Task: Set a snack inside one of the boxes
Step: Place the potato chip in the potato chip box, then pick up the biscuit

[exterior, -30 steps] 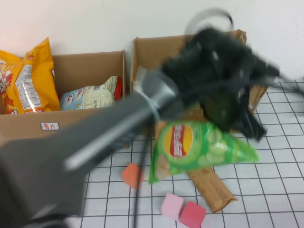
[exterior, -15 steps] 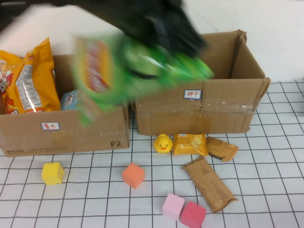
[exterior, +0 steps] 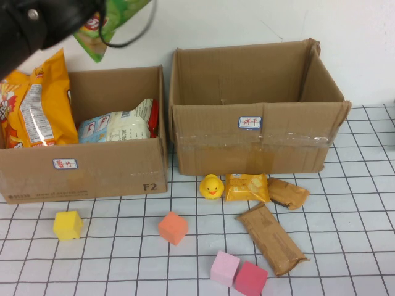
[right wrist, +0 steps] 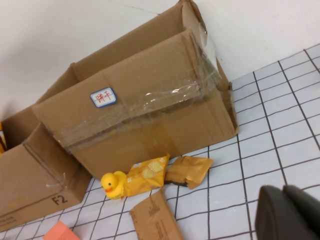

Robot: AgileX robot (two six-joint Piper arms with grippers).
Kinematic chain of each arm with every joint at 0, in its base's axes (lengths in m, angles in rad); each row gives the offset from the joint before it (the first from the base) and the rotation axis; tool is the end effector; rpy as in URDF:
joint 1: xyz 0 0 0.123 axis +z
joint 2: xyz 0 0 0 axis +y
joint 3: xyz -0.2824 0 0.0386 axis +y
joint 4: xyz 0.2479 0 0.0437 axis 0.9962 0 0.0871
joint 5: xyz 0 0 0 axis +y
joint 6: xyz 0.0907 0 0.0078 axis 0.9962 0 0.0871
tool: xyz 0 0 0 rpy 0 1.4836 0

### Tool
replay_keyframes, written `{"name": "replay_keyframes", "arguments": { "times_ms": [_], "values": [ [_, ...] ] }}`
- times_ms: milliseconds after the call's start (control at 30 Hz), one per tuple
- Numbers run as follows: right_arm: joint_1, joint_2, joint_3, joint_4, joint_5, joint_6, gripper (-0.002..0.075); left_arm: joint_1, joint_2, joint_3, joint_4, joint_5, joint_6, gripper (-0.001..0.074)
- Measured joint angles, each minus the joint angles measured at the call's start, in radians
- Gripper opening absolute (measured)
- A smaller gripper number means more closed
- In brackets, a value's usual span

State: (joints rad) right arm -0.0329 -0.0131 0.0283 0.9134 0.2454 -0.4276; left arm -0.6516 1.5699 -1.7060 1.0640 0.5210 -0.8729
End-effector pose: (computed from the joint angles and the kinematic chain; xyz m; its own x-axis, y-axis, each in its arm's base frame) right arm 0.0552 0.0158 0.1906 -0.1434 0.4503 -0.8813 -0.1058 0.8784 0.4660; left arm 0.3102 -0.1867 0.4783 -0.0124 0.1546 -0.9879 0.2037 0.9677 0.1489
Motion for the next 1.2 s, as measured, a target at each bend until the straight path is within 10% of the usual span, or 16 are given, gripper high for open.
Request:
{"name": "replay_keyframes", "arguments": {
  "times_ms": [367, 833, 967, 1200],
  "values": [
    [0.000, 0.000, 0.000, 0.006, 0.000, -0.014, -0.0001, 0.304, 0.192, 0.002, -0.437, -0.187, 0.102, 0.0031],
    [0.000, 0.000, 0.000, 0.010, 0.000, -0.031, -0.0001, 0.312, 0.306, 0.007, -0.690, -0.129, 0.345, 0.0463],
    [0.000, 0.000, 0.000, 0.023, 0.000, -0.035, -0.0001, 0.312, 0.216, 0.007, -0.699, 0.029, 0.478, 0.0417],
    [0.000, 0.000, 0.000, 0.102, 0.011, -0.150, -0.0001, 0.333, -0.095, 0.211, -0.699, 0.130, 0.601, 0.0056]
  ]
}}
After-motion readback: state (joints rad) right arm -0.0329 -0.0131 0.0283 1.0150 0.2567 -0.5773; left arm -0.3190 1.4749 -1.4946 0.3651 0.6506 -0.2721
